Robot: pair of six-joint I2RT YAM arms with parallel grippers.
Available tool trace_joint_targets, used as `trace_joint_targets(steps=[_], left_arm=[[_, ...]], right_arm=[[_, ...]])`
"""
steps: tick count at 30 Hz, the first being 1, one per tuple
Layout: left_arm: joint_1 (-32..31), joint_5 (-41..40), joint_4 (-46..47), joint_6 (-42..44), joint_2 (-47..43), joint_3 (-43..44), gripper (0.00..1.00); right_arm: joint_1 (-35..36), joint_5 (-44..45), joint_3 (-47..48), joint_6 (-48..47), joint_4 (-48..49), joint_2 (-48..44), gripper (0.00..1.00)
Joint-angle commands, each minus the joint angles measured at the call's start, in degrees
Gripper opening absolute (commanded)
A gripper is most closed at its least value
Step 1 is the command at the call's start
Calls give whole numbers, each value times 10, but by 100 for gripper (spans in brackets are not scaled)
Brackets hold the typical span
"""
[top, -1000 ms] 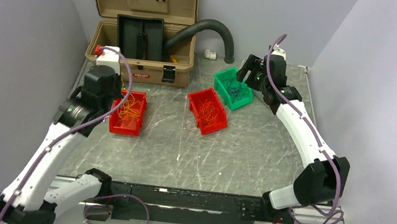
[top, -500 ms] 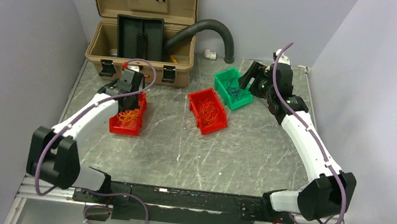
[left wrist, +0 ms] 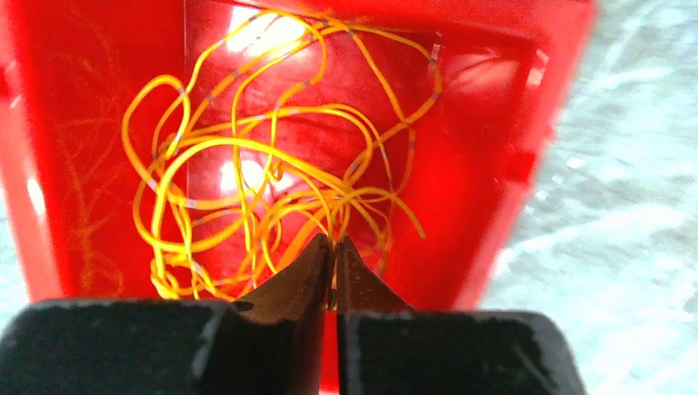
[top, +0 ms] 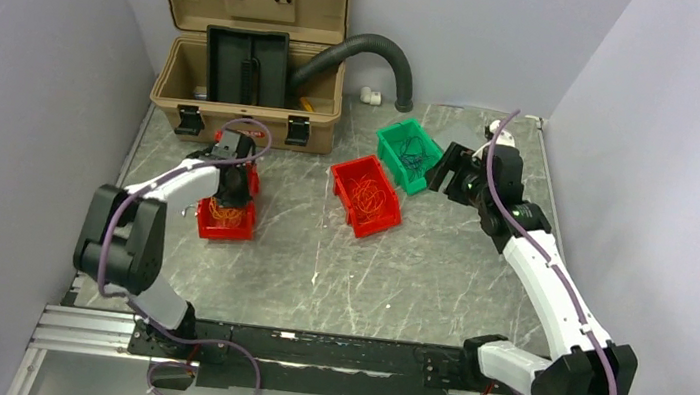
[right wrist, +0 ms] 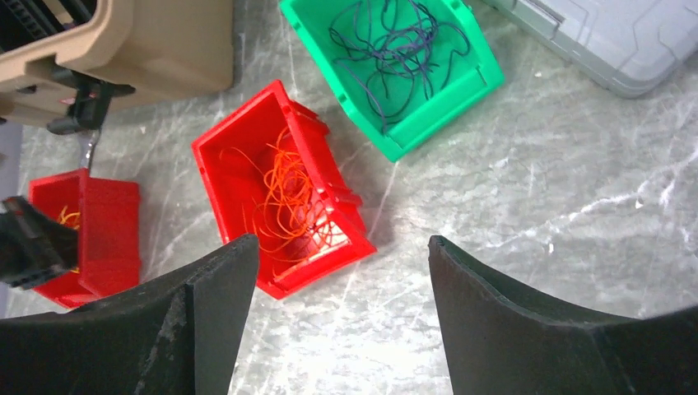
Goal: Untangle the cables
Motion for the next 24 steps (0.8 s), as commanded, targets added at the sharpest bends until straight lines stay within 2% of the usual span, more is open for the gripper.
trace_joint_targets(steps=[1, 2, 4, 5, 6, 7, 9, 11, 14, 17, 19, 21, 24], left_arm=[[3, 46, 39, -8, -130, -32, 22], [3, 48, 33, -3, -156, -37, 31], [2, 50, 13, 10, -203, -38, 55], [0, 50, 4, 13, -229, -40, 68], [-2, 49, -4, 14, -255, -43, 88], [-4, 54, -6, 18, -282, -49, 98], [-7, 77, 5, 26, -344, -64, 99], [-12, 58, -1, 20, -407, -75, 99], [-12, 35, 9, 28, -469, -114, 99], [-12, 53, 42, 38, -508, -162, 99], [-12, 52, 55, 24, -524, -182, 99], [-12, 16, 69, 5, -539, -201, 100], [-12, -44, 124, 49, -562, -245, 99]], right_arm=[[-6, 2, -29, -32, 16, -38, 78], [-5, 1, -35, -36, 24, -44, 78], [-5, -4, -49, -42, 44, -60, 79], [-5, -9, -60, -46, 58, -69, 79], [-5, -9, -68, -48, 68, -79, 79], [-5, -5, -77, -49, 80, -88, 79], [-5, -6, -102, -71, 108, -108, 82], [-4, 33, -147, -90, 166, -126, 99], [-3, 92, -211, -135, 222, -158, 100], [-1, 71, -269, -205, 281, -180, 100], [-1, 95, -282, -193, 289, -185, 100], [-2, 151, -315, -175, 324, -208, 100], [-7, 212, -377, -214, 409, -248, 99]])
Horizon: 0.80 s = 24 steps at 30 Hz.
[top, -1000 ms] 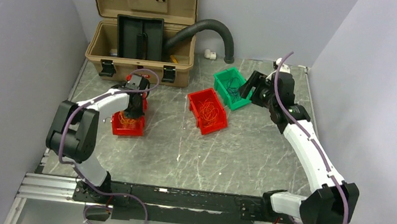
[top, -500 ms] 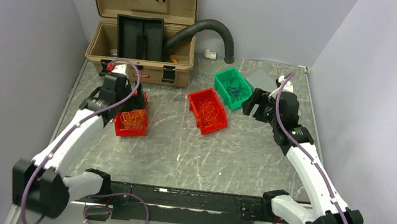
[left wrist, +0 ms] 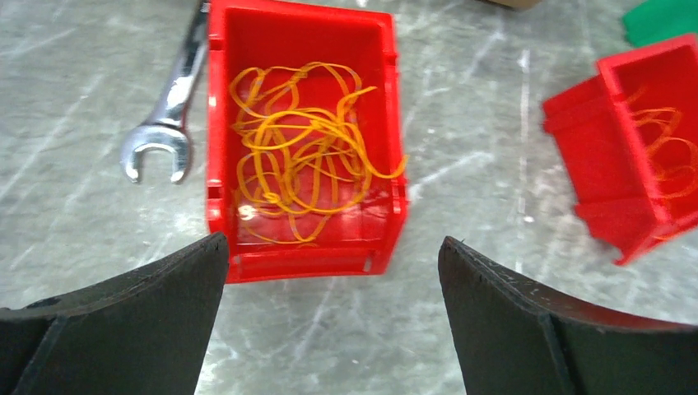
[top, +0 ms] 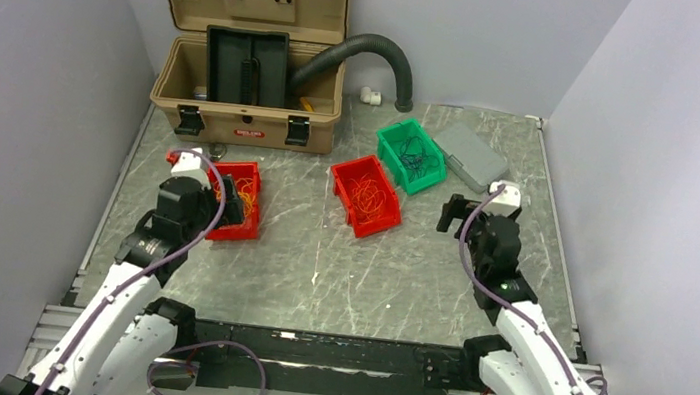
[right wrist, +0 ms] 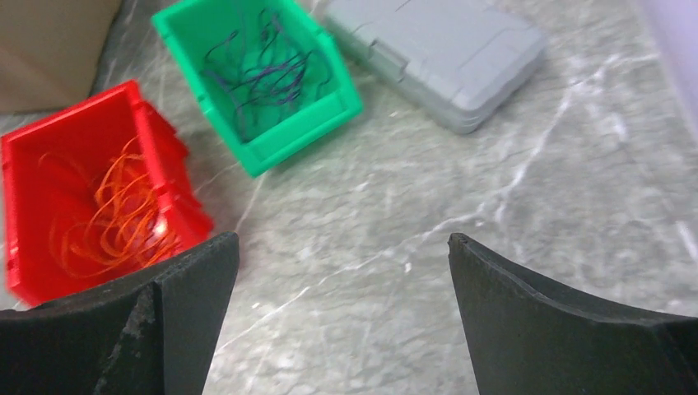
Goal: Untangle the cables
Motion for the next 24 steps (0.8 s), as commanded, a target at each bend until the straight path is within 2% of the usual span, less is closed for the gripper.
trace_joint_targets(steps=[1, 4, 7, 10, 12, 15, 18, 19, 21, 22, 23, 24], left_arm=[[-1, -93, 103, 48, -32, -50, 99], [-1, -103, 173, 112, -31, -91, 99], [-1, -127, 238, 125, -24, -139, 99], [1, -156, 391, 193, -1, -201, 99], [4, -164, 497, 232, 22, -243, 98], [26, -110, 642, 298, 67, -292, 96], [60, -79, 778, 328, 146, -311, 97], [75, -70, 809, 332, 172, -311, 96], [87, -33, 807, 334, 188, -301, 96], [97, -12, 838, 330, 198, -307, 96], [111, 4, 878, 327, 214, -314, 97], [125, 21, 898, 312, 234, -314, 98]], right_arm=[[-9, 100, -67, -58, 167, -54, 99], [-32, 107, -103, -68, 237, -25, 100], [-57, 108, -114, -73, 297, 48, 100], [-64, 110, -135, -73, 407, 129, 100], [-69, 90, -144, -94, 467, 183, 96], [-76, 68, -148, -122, 556, 267, 92], [-99, 41, -156, -122, 618, 318, 92], [-108, 38, -162, -111, 654, 338, 92], [-132, 20, -164, -89, 698, 378, 91], [-139, 8, -154, -83, 656, 377, 92], [-142, -14, -134, -74, 606, 368, 97], [-160, -30, -120, -73, 599, 378, 99]])
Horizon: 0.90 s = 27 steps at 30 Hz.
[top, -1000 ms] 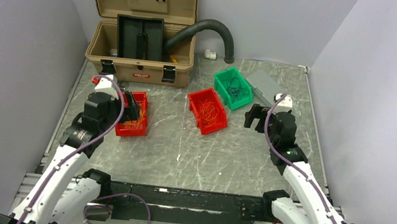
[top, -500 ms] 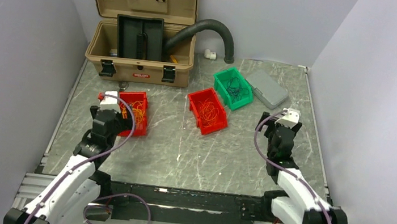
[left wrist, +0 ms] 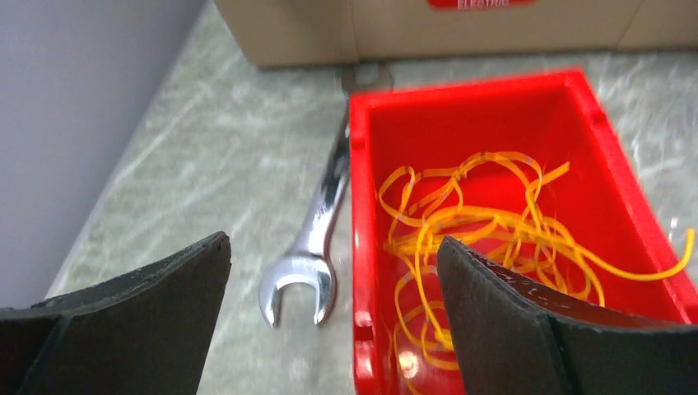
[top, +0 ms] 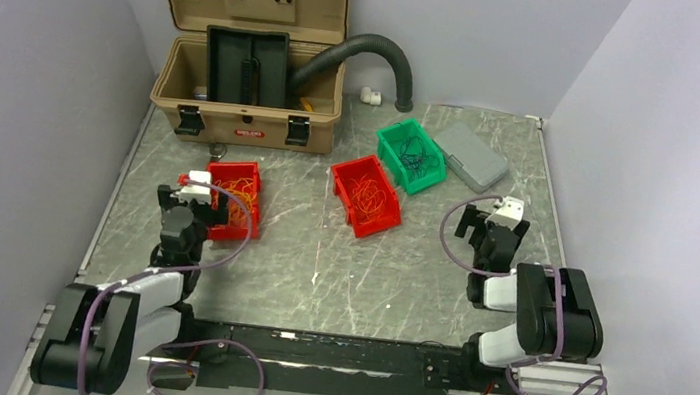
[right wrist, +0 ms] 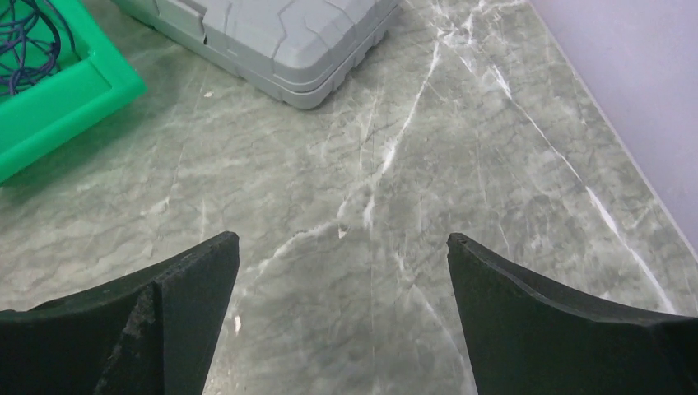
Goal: Untangle the cables
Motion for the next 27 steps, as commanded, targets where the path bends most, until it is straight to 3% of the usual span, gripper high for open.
trace_joint_targets(steps=[1, 5, 9, 13, 27], left_arm=[[65, 121, 196, -13, 52, 1, 98], [119, 215, 344, -41, 185, 1, 98], [119, 213, 174, -39, 164, 73, 99], [114, 259, 144, -9, 168, 90, 99], [102, 235, 161, -8, 178, 91, 99]], right_arm=[[-41, -78, 41, 26, 23, 10, 100], [-42, -76, 40, 22, 22, 7, 100], [-42, -74, 40, 20, 22, 6, 100], [-40, -79, 42, 15, 24, 10, 100], [-41, -79, 42, 15, 22, 9, 100]])
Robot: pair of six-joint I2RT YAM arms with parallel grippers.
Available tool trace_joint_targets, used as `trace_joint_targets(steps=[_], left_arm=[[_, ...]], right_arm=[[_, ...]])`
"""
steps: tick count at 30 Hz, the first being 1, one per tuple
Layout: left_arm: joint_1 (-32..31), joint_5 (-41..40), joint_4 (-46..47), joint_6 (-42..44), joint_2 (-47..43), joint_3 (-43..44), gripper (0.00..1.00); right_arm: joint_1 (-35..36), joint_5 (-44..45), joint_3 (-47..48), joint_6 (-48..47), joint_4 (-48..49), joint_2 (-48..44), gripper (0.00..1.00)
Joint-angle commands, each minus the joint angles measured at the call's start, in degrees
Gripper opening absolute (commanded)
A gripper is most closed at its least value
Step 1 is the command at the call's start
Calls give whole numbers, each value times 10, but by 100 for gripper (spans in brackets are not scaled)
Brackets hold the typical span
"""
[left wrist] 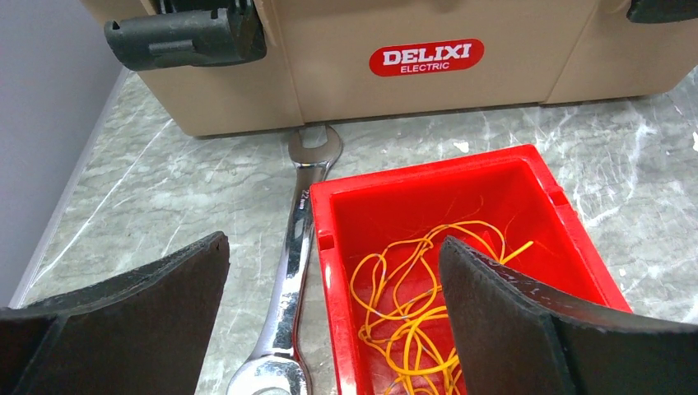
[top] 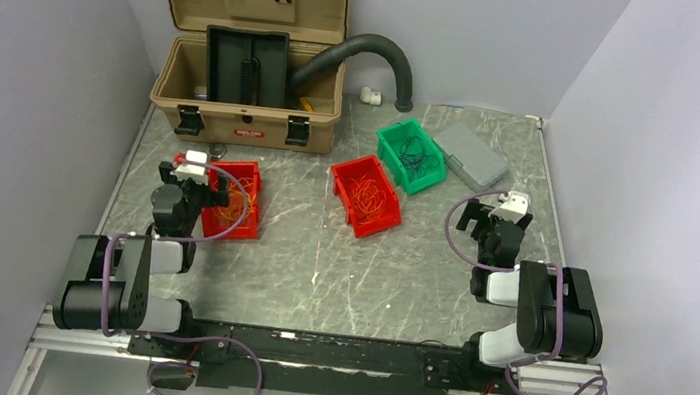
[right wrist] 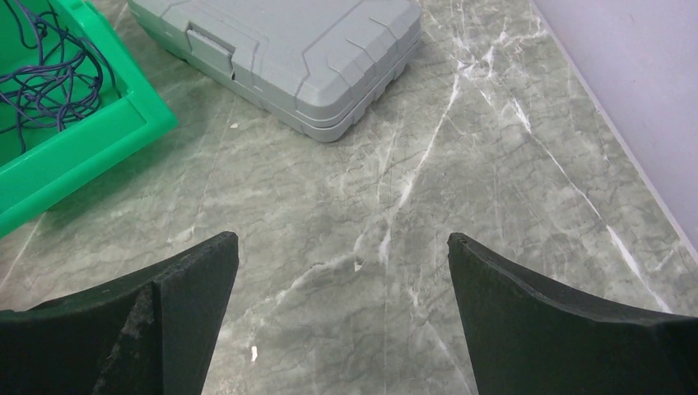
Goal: Untangle the cables
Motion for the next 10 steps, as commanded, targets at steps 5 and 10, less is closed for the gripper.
trace_joint_targets(steps=[5, 10], left_arm=[[-3, 11, 12, 9, 2, 12, 99], [-5, 7, 12, 10, 1, 10, 99]], right_arm=[[0, -9, 12, 2, 31, 0, 100], [0, -9, 12, 3, 31, -1, 100]])
